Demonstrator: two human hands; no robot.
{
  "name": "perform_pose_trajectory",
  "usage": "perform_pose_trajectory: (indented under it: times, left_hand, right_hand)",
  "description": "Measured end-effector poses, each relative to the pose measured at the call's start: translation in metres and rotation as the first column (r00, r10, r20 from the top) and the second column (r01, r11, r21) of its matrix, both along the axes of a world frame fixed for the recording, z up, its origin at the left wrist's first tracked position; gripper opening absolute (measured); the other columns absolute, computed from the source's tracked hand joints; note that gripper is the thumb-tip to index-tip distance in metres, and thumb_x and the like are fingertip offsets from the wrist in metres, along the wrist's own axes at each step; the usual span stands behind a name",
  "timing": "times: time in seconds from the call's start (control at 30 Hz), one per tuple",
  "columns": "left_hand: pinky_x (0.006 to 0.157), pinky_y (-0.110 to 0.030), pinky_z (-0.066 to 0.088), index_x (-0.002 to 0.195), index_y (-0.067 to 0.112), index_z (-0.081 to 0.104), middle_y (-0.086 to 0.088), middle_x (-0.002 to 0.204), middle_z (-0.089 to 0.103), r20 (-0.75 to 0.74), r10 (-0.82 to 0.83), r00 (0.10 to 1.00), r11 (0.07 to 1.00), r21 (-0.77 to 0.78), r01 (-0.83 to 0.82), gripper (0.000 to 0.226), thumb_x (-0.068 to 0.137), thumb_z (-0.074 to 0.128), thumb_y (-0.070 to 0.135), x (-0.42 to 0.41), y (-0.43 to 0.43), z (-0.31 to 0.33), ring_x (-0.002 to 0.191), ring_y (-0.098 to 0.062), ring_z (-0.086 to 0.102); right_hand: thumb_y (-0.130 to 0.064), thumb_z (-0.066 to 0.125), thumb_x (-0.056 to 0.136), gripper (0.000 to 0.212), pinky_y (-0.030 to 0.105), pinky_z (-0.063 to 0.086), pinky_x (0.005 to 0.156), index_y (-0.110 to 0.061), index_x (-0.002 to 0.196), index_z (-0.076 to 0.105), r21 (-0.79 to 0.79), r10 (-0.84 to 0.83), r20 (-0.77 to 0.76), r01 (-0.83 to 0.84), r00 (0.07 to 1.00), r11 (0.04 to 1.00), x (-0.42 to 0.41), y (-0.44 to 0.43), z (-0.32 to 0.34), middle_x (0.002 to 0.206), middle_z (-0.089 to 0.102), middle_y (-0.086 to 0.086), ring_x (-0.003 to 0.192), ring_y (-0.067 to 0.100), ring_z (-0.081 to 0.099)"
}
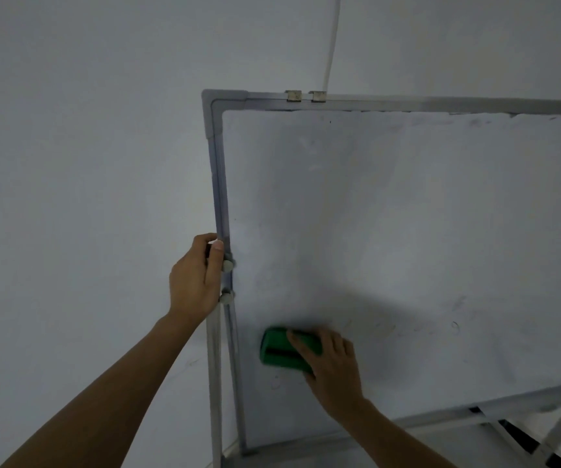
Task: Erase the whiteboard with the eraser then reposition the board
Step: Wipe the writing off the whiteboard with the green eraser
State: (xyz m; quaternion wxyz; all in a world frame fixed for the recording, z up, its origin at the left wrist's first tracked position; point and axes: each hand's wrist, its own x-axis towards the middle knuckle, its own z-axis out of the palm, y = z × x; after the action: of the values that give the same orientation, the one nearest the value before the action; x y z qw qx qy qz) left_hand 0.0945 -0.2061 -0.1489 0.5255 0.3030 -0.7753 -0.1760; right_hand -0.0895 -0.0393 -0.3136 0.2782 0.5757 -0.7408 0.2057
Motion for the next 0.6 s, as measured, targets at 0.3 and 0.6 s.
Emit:
perform_pose_trajectory:
  times: [0.3,0.6]
  left_hand:
    - [0.059,-0.015,0.04,0.11,0.014,0.055,0.011,0.081,0.061,-0.001,0.0,1.0,1.0,0.002,0.0,0.038,0.1,0.028,0.039,-0.003,0.001,-0.003,0.07,0.0,0.058]
    - [0.065,-0.023,0.046,0.111,0.014,0.054,0.013,0.081,0.06,-0.008,-0.012,1.0,1.0,0.027,0.012,0.039,0.098,0.028,0.041,-0.001,-0.001,-0.003,0.072,-0.003,0.058]
  right_hand:
    - [-0.034,0.077,0.071,0.081,0.037,0.044,0.08,-0.022,0.142,0.041,-0.54,-0.006,0.229,0.132,0.973,0.831,-0.021,-0.022,0.116,0.121,0.055,0.019,0.103,0.032,0.051]
    - [-0.035,0.088,0.06,0.122,0.041,0.05,0.083,-0.046,0.149,0.007,0.078,-0.038,0.107,0.03,0.994,0.996,-0.017,0.023,-0.043,0.115,0.059,0.011,0.103,0.03,0.052]
